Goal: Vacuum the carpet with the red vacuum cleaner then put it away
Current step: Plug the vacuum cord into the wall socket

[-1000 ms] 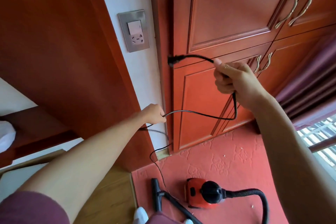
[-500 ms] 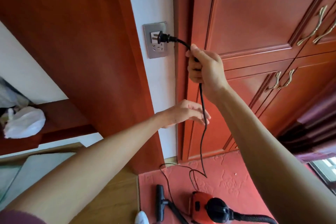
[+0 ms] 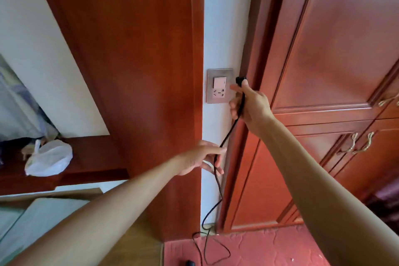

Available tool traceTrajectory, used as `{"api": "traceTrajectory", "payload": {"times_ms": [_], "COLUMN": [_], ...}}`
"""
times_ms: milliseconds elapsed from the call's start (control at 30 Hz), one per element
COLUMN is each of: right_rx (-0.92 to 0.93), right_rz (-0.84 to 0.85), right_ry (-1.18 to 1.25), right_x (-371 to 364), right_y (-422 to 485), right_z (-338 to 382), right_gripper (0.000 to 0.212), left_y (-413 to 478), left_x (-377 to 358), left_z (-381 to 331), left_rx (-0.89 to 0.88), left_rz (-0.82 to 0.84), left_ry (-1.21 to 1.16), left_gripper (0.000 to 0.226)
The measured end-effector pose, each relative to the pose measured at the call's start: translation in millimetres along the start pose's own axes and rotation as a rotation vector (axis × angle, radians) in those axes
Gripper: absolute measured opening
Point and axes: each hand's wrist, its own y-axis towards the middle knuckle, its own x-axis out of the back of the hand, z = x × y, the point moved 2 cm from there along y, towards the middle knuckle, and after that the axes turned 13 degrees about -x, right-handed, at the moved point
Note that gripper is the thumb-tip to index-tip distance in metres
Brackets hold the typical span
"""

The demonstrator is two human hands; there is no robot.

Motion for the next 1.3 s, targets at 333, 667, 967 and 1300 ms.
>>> {"api": "traceTrajectory", "payload": {"times_ms": [333, 667, 967, 1300], "right_rx": [-0.267, 0.030, 0.159, 0.191], "right_rz": [-0.188, -0.526, -0.636, -0.703], "right_ry": [-0.336, -1.027, -1.245, -1.362], "right_x": [1.2, -8.3, -13.4, -24.4], "right_y": [54.9, 68.7, 63.9, 60.0], "right_z": [-20.0, -27.0, -25.2, -29.4], "right_gripper": [0.028, 0.037, 0.031, 0.027], "left_y": [19.2, 32.2, 37.0, 34.2], "left_x": [31.8, 50.1, 56.7, 56.7], "left_z": [-8.5, -3.3, -8.2, -8.5], "left_rx": [0.099, 0.168, 0.159, 0.165], "left_rz": [-0.035, 0.110, 0.141, 0.138], "left_ry": [0.107, 0.211, 0.194, 0.205], "left_gripper": [0.040, 0.041, 0.037, 0.029]}}
